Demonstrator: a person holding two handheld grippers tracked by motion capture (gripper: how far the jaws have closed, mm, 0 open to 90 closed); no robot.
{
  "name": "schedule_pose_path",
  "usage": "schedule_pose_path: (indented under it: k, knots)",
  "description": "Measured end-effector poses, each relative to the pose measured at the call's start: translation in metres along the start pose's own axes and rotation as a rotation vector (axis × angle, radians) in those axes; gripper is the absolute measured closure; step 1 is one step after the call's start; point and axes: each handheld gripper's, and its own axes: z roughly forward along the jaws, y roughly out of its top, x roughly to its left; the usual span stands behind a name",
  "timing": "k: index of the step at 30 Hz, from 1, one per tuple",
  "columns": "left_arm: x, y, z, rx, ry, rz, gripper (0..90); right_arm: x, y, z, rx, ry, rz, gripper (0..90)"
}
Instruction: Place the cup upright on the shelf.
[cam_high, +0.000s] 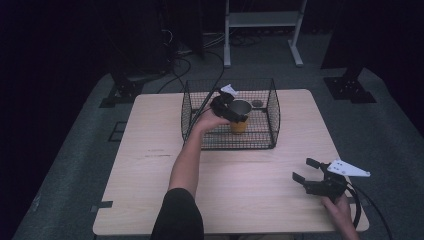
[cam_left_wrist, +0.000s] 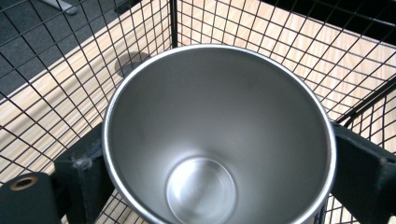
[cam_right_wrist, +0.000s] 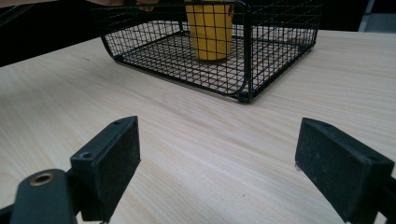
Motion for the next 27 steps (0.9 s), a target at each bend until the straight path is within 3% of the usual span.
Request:
schedule_pose_path:
  k: [14, 27]
  knots:
    - [-0.003, 0.002, -0.003, -0.007, 0.015, 0.02, 5.5, 0.0, 0.0, 0.0, -0.001, -0.001, -0.002, 13.0]
    - [-0.007, 0.014, -0.021, -0.095, 0.064, 0.031, 2.6, -0.001, 0.0, -0.001, -0.006, 0.006, 0.009, 13.0]
